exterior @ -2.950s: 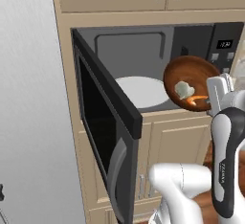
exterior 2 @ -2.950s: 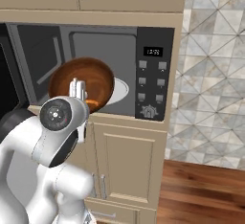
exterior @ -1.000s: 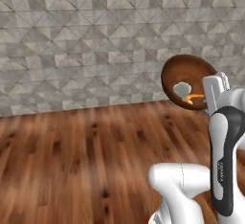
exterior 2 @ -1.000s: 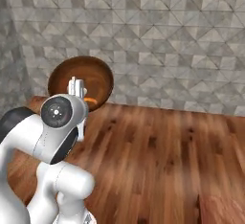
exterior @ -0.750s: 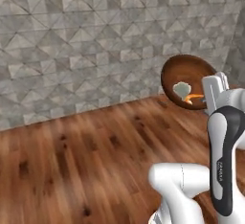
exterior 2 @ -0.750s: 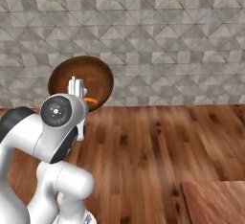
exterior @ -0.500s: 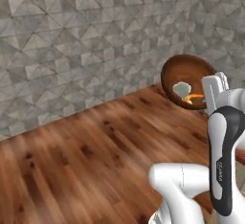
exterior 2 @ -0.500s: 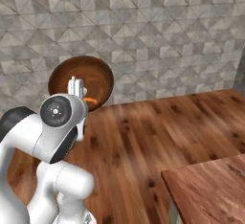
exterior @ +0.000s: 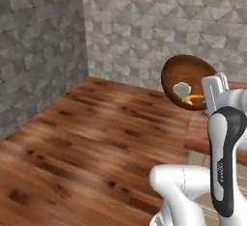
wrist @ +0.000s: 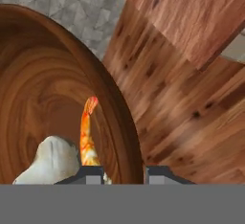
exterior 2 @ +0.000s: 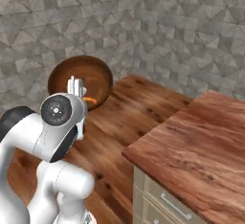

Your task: The microwave is finished heating the shrimp and garlic. Take the bowl containing the food and place it on the dining counter.

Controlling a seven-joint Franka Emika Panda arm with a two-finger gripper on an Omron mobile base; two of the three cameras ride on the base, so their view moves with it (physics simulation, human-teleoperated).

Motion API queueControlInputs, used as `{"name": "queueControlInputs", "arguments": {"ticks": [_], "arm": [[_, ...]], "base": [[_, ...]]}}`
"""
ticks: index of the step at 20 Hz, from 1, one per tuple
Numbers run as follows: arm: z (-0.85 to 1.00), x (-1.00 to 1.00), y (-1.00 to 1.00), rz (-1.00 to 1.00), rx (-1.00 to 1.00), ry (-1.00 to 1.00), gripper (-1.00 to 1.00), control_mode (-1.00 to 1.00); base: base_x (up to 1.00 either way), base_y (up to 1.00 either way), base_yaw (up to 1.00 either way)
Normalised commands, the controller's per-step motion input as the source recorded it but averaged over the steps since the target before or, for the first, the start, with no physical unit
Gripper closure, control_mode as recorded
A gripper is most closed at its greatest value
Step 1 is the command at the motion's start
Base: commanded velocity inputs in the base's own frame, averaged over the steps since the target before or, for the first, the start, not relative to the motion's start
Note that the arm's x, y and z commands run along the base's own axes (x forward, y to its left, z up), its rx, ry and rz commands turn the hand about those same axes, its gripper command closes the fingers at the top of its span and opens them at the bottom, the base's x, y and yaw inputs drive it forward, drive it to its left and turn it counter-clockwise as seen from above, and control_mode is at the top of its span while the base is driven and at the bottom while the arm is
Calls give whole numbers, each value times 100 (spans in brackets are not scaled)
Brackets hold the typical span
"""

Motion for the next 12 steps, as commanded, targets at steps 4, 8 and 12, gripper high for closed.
{"name": "queueControlInputs", "arguments": {"ticks": [4,8,12], "arm": [[0,0,0,0,0,0,100,100],[0,0,0,0,0,0,100,100],[0,0,0,0,0,0,100,100]], "base": [[0,-4,-93],[0,-17,-91],[20,-17,-69]]}}
